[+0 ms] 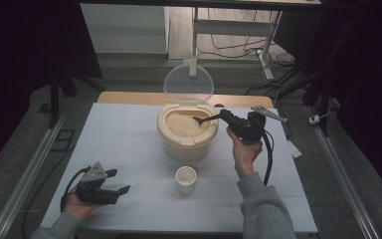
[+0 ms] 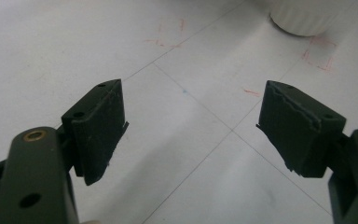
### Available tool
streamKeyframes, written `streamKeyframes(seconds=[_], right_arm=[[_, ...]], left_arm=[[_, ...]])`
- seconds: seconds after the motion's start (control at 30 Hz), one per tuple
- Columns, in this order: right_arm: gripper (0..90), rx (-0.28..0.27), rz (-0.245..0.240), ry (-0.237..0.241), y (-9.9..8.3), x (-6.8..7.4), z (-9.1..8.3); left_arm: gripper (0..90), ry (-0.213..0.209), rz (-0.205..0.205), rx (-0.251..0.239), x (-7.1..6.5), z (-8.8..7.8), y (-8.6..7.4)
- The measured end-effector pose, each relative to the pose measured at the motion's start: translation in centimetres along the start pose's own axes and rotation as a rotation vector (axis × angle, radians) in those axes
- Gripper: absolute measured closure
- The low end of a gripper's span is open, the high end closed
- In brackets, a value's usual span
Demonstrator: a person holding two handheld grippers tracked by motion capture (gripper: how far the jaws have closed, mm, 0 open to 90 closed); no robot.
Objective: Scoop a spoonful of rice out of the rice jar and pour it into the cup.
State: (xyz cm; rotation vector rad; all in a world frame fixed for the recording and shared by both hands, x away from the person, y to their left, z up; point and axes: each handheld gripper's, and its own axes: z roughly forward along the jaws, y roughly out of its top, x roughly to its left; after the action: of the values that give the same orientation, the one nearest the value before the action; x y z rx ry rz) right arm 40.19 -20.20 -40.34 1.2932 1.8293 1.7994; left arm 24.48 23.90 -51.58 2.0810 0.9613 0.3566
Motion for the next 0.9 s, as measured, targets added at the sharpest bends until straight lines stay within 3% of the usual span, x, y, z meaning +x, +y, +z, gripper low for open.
streamKeyframes(seconds=[0.1, 0.13, 0.33, 0.6, 0.9], right_arm=[[82.7, 0.003, 0.025, 0.001, 0.0, -0.1, 0.0], [82.8, 0.01, 0.068, 0.016, 0.0, -0.3, 0.2], [82.7, 0.015, 0.13, 0.019, -0.1, -0.6, 0.3], [82.9, 0.006, 0.265, 0.04, -0.2, -1.6, 0.2], [82.9, 0.011, 0.355, 0.042, 0.0, -2.2, -0.3]], left_arm=[[22.4, -0.001, 0.003, 0.002, 0.0, 0.1, 0.0], [22.4, -0.001, 0.004, 0.002, 0.0, 0.1, 0.0], [22.4, 0.002, 0.001, -0.002, 0.0, 0.0, 0.1], [22.4, 0.005, 0.002, -0.005, 0.0, -0.1, 0.1], [22.5, 0.006, 0.003, 0.0, 0.0, 0.0, 0.1]])
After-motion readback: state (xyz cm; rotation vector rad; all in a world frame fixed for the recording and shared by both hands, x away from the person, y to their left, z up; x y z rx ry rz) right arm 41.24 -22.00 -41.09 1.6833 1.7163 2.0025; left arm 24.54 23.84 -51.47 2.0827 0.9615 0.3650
